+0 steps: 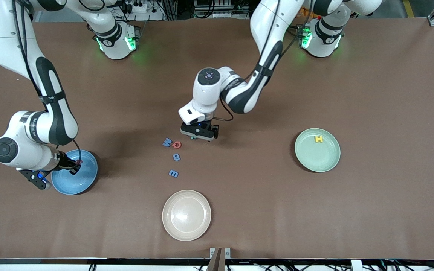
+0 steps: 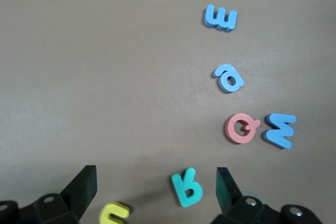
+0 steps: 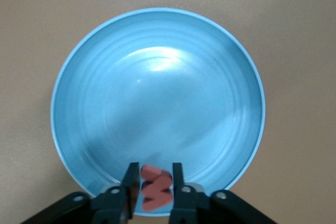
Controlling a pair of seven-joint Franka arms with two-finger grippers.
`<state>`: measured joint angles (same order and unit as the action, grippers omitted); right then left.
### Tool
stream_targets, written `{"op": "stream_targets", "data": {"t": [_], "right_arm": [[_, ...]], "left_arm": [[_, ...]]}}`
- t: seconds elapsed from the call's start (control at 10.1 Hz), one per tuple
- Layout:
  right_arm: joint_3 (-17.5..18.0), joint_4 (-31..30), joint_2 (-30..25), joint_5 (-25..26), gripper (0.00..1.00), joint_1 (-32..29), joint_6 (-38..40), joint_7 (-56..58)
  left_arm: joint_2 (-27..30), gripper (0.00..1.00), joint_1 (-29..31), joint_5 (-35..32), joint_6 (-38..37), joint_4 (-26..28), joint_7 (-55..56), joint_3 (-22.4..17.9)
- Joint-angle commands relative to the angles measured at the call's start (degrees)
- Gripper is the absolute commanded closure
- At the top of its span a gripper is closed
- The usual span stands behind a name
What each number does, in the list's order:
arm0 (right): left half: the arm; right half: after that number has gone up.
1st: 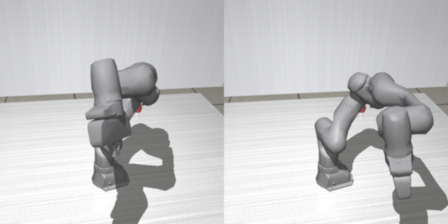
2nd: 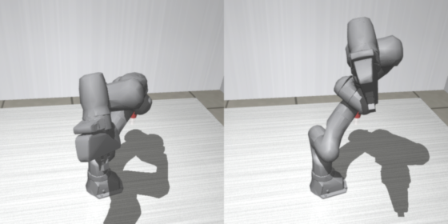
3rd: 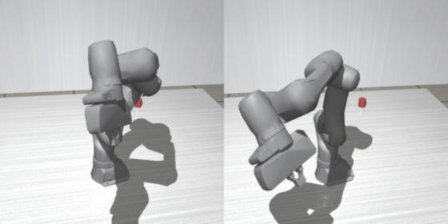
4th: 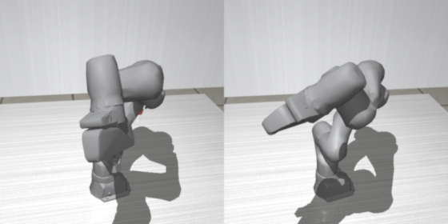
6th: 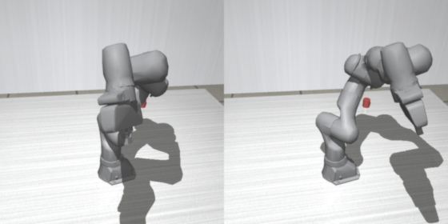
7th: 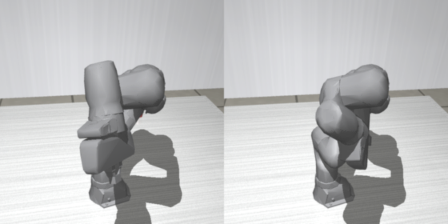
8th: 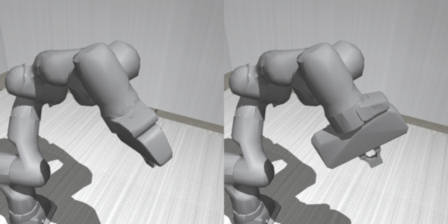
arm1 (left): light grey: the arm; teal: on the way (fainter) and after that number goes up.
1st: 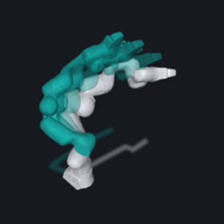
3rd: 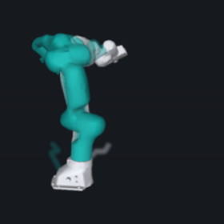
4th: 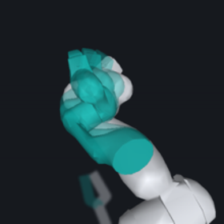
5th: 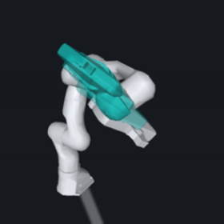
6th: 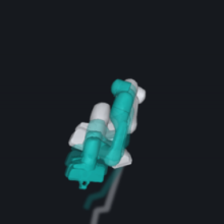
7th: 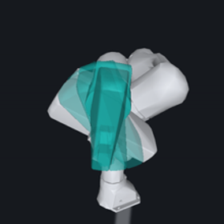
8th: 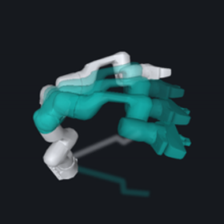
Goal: Sort upper and lower case letters into plates
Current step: 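Drop the w in the blue plate while the left gripper reaches letters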
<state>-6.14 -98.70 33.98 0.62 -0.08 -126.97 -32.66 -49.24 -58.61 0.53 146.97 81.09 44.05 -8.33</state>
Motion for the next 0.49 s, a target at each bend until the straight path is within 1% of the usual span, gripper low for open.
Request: {"op": "stream_targets", "data": {"t": [0.0,0.1,0.4], "right_arm": [[0.8,0.4,0.6,1.4,0.0,-1.5,0.1,1.5],[0.8,0.5,1.0,1.4,0.0,-1.7,0.5,2.5],[0.8,0.4,1.7,1.3,0.0,-1.9,0.7,4.4]], "left_arm": [[-5.8,0.0,-6.0,-1.6,0.8,-5.2,8.9,-6.8],[-7.9,0.0,-6.7,-1.7,0.9,-7.0,10.5,-7.3],[-9.6,0.0,-6.8,-1.6,0.8,-8.6,14.6,-7.8]]}}
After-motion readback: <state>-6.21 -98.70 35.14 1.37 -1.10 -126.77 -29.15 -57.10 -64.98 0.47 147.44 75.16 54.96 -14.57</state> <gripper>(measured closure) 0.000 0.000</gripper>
